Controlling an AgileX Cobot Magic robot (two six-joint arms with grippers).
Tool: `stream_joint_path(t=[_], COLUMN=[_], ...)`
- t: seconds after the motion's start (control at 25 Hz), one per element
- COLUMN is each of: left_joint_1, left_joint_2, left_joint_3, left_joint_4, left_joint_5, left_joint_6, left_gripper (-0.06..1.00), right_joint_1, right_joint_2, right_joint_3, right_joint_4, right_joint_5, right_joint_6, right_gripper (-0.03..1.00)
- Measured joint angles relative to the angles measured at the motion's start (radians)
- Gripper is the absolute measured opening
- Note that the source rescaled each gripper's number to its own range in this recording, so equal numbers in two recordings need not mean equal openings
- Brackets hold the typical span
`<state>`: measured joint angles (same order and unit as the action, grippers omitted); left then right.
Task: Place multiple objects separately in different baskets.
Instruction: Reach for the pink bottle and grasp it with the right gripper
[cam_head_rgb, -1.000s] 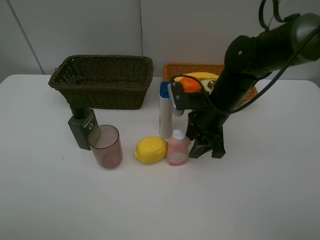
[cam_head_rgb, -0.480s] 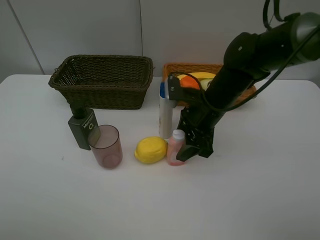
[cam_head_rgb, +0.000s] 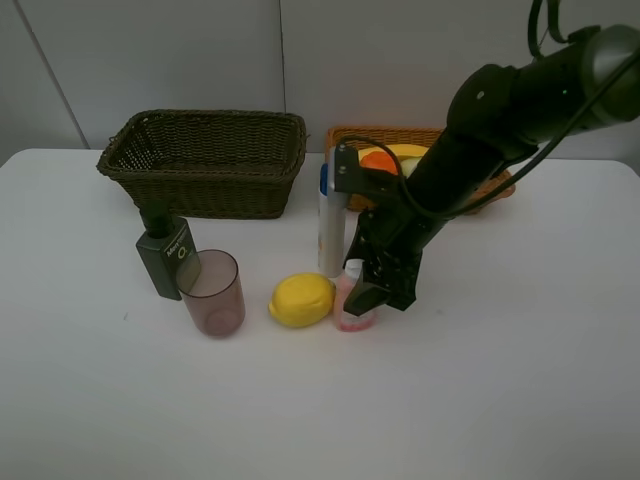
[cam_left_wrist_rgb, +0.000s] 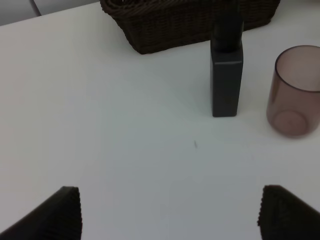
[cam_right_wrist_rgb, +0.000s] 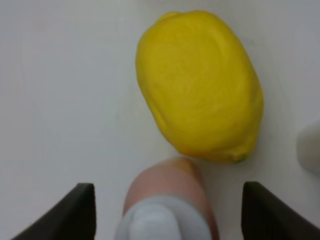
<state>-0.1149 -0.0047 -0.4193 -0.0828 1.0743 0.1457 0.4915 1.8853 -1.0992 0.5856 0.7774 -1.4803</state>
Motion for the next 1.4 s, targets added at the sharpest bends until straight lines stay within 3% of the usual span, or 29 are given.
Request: stream_joint_path(t=[0.08, 0.24, 0.88, 1.4], left_joint_1=[0.0, 0.0, 0.0, 0.0], left_joint_2=[0.0, 0.0, 0.0, 0.0], left_joint_3=[0.0, 0.0, 0.0, 0.0], left_joint_4=[0.0, 0.0, 0.0, 0.0], left_joint_5=[0.0, 0.0, 0.0, 0.0], left_joint_6=[0.0, 0.0, 0.0, 0.0], left_gripper=[0.95, 0.95, 0.95, 0.95], right_joint_1=[0.0, 0.0, 0.0, 0.0], right_joint_2=[0.0, 0.004, 0.002, -0.079], right_joint_3=[0.0, 0.0, 0.0, 0.0], right_joint_4=[-0.002, -0.027, -0.049, -0.061], right_joint_5=[0.0, -0.001, 0.024, 0.164], right_joint_6=[-0.001, -0.003, -0.003, 0.062], right_gripper=[0.44, 0.18, 0.18, 0.18])
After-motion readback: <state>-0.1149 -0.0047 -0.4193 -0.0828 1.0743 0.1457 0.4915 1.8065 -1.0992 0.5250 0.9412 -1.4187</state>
